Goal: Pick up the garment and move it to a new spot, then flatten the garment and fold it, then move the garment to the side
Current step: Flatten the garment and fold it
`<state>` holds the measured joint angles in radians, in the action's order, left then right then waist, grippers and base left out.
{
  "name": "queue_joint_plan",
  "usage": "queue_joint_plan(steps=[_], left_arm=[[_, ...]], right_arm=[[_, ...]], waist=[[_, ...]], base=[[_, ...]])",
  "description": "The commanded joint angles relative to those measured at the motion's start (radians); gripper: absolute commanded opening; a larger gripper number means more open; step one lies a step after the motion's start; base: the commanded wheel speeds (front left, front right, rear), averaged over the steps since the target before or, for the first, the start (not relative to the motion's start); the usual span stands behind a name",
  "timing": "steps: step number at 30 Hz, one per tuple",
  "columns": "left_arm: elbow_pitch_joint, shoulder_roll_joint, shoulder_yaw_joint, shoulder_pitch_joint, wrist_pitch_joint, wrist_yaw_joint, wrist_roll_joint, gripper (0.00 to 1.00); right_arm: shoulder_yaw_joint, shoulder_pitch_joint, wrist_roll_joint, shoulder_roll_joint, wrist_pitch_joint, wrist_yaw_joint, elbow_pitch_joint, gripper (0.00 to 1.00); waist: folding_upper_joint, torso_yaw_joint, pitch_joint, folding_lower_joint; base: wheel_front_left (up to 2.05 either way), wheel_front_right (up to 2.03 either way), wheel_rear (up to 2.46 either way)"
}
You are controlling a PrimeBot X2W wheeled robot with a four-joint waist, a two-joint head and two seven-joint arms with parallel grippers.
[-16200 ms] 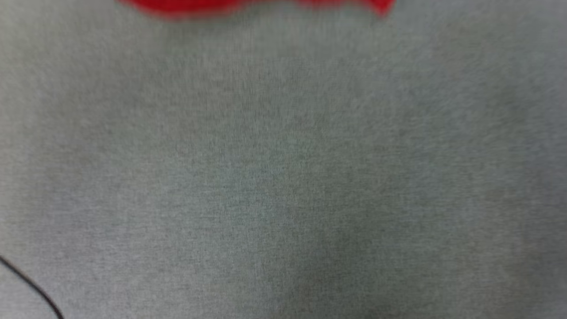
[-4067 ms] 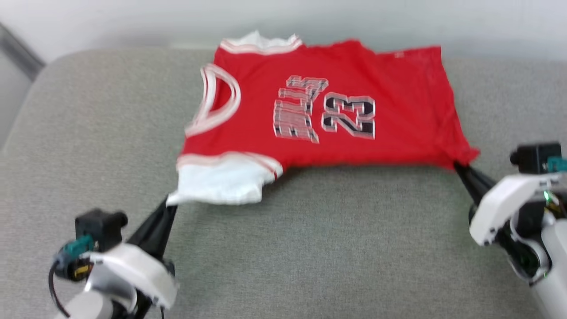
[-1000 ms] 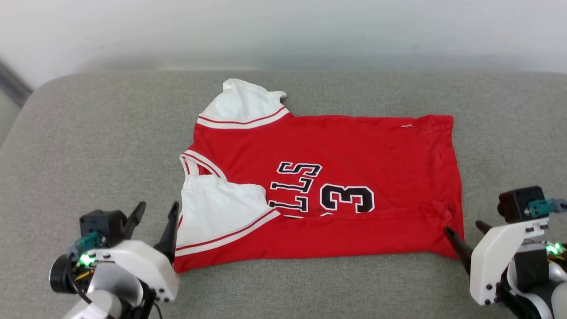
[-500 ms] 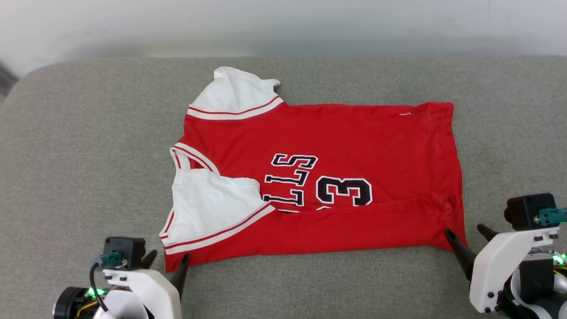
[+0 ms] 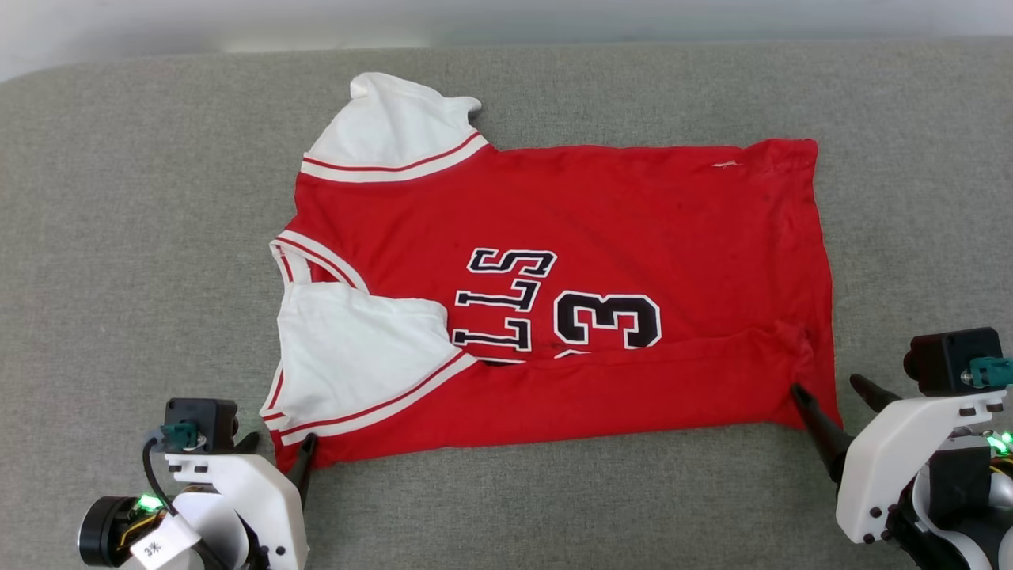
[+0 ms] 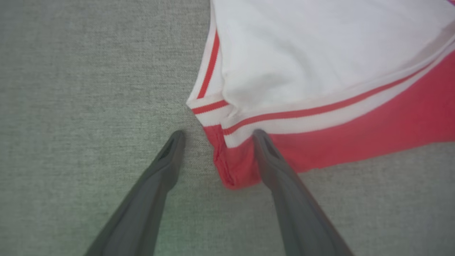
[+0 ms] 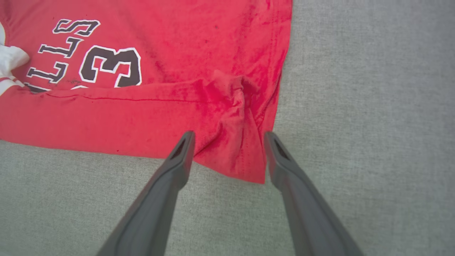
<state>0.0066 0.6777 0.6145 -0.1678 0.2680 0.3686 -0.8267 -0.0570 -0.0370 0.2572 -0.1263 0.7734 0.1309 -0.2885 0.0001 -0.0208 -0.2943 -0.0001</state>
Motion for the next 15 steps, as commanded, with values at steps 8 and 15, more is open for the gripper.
queue_joint_plan(steps=[8,15], left_arm=[[0.047,-0.031,0.052,0.014,0.047,-0.062,-0.036,0.00],[-0.040,-0.038,-0.020,-0.006,-0.059,-0.067,-0.045,0.00]], right_arm=[[0.000,-0.011,-0.004,-0.018,0.000,0.000,0.022,1.00],[-0.017,-0.005,-0.022,-0.059,0.052,0.000,0.035,1.00]], waist=[[-0.0001,-0.004,0.008,0.0001],[-0.0001,-0.031,0.046,0.0001]], base=[[0.00,0.00,0.00],[0.00,0.00,0.00]])
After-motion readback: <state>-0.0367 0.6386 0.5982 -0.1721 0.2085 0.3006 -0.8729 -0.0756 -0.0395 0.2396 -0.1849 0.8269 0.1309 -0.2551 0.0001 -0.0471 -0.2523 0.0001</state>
